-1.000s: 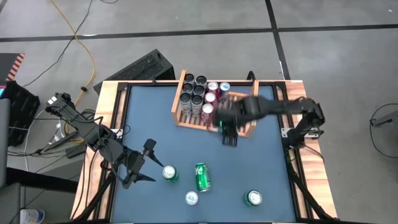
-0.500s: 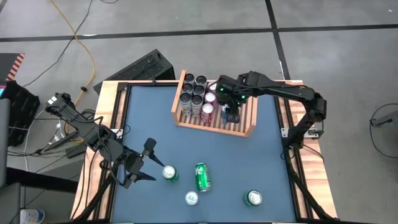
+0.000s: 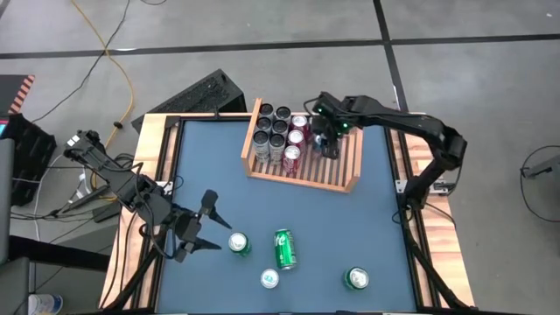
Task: Place canned beverage on shelf
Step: Put the blue soda can on the shelf aligned with the other blue soda can
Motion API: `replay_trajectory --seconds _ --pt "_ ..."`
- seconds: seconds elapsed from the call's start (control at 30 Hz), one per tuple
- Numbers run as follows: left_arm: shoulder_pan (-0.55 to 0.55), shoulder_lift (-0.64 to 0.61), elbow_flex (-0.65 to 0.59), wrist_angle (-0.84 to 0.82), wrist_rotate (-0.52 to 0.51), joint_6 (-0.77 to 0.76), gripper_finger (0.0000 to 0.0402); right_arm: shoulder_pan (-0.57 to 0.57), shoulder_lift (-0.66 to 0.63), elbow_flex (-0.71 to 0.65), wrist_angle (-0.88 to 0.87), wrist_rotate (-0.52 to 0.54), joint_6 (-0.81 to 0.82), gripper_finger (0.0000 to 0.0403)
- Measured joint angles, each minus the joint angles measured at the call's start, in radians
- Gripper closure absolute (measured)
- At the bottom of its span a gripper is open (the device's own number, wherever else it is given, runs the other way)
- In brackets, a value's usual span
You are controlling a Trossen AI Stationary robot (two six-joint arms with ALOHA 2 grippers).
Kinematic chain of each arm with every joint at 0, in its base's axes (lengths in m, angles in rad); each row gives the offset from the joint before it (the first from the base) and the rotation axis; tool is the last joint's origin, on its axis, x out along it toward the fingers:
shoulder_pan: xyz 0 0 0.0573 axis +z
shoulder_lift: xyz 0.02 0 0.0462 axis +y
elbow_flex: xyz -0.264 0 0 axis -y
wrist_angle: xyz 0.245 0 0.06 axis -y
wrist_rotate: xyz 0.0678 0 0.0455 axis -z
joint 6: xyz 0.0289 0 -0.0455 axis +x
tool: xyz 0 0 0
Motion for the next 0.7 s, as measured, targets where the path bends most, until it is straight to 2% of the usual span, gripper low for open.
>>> replay_trajectory --seconds 0.2,0.7 --pt "0.0 0.0 0.0 -0.002 -0.005 0.001 0.014 -0.013 0.063 0.007 0.027 -0.029 -0.034 0.0199" --pt "0.0 0.0 0.0 -0.007 -0.006 0.02 0.014 -0.055 0.076 0.035 0.063 -0.072 -0.047 0.0199"
